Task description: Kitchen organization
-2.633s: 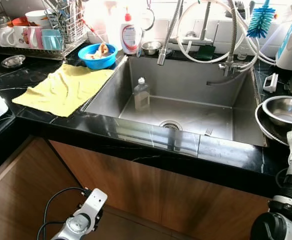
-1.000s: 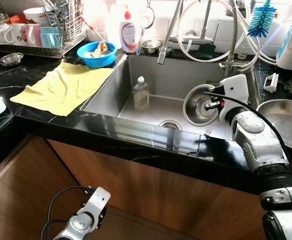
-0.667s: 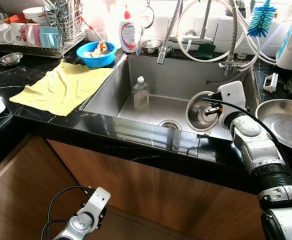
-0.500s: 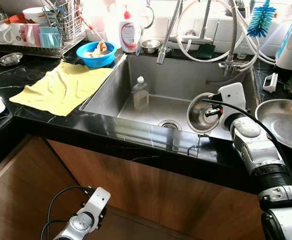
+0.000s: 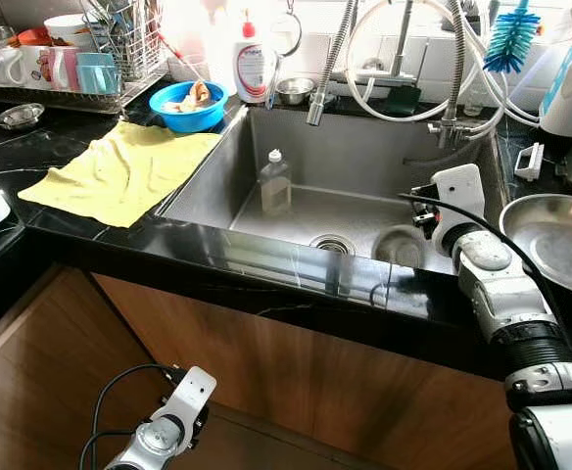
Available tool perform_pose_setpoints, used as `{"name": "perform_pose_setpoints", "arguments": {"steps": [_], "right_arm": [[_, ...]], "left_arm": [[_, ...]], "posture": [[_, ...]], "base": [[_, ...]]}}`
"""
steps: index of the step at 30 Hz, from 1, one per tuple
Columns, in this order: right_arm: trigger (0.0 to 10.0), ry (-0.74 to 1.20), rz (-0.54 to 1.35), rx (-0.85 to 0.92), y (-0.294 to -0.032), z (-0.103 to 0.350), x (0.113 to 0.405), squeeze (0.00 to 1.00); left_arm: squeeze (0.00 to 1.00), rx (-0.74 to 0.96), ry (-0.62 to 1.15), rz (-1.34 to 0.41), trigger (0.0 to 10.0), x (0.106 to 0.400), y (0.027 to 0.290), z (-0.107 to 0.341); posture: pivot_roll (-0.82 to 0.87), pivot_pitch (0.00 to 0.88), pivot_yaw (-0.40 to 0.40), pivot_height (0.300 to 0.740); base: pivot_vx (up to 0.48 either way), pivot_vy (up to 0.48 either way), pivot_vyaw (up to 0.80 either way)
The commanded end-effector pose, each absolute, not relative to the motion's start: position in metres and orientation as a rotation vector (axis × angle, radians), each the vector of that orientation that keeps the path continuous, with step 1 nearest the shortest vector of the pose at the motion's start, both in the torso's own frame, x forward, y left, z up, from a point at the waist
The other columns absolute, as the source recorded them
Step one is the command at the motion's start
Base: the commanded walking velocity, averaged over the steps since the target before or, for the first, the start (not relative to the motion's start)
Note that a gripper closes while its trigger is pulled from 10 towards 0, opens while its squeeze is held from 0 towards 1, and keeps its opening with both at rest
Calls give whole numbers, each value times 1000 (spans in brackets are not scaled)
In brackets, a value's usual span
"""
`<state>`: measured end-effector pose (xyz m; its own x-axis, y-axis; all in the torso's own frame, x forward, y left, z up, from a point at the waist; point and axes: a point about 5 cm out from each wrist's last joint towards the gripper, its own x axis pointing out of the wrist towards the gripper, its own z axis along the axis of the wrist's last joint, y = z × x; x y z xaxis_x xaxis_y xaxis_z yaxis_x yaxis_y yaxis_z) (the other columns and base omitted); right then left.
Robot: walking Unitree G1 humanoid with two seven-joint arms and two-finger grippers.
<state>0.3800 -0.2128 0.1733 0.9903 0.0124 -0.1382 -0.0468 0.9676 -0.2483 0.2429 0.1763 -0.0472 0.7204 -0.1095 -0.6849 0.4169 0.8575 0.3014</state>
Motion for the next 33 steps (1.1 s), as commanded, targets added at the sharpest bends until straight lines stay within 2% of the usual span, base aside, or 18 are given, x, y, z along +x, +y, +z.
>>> {"name": "perform_pose_setpoints", "arguments": {"steps": [1,2,3,5,12,19,20,28,29,30,31,33], "right_arm": [[10000,78,14,-222,-211,186,384,1000],[10000,63,9,-219,-211,188,384,1000],[10000,24,-14,-213,-212,196,384,35],[10000,-18,-38,-208,-214,204,383,0],[10000,-170,-208,-156,-233,240,367,0],[10000,-165,-374,-149,-263,239,337,0],[10000,-174,-425,-114,-271,238,329,1000],[10000,-149,-601,-9,-289,232,305,1000],[10000,-145,-630,-4,-293,232,300,549],[10000,-141,-648,-1,-295,232,297,549],[10000,-138,-663,-2,-298,232,293,0],[10000,-140,-692,5,-300,233,286,0]], "left_arm": [[0,466,732,-295,10000,239,183,-49],[0,466,732,-295,10000,240,183,-49],[0,466,731,-294,10000,240,183,-49],[0,466,731,-294,10000,240,184,-49],[0,468,730,-294,10000,240,184,-48],[0,470,730,-299,10000,241,183,-48],[0,471,731,-301,10000,241,183,-48],[0,472,726,-306,10000,242,181,-47],[0,472,725,-304,10000,242,182,-47],[0,472,725,-303,10000,243,182,-47],[0,473,725,-303,10000,243,182,-47],[0,474,725,-301,10000,243,183,-47]], "posture": [[-81,0,54,740],[-81,0,54,740],[-81,0,54,740],[-83,0,57,740],[-88,0,60,740],[-102,0,66,740],[-105,0,68,740],[-96,0,67,740],[-97,0,67,740],[-97,0,67,740],[-97,0,66,740],[-97,0,66,740]], "base": [[0,0,0],[0,0,0],[0,0,0],[0,0,0],[0,0,0],[0,0,0],[0,0,0],[0,0,0],[0,0,0],[0,0,0],[0,0,0],[0,0,0]]}}
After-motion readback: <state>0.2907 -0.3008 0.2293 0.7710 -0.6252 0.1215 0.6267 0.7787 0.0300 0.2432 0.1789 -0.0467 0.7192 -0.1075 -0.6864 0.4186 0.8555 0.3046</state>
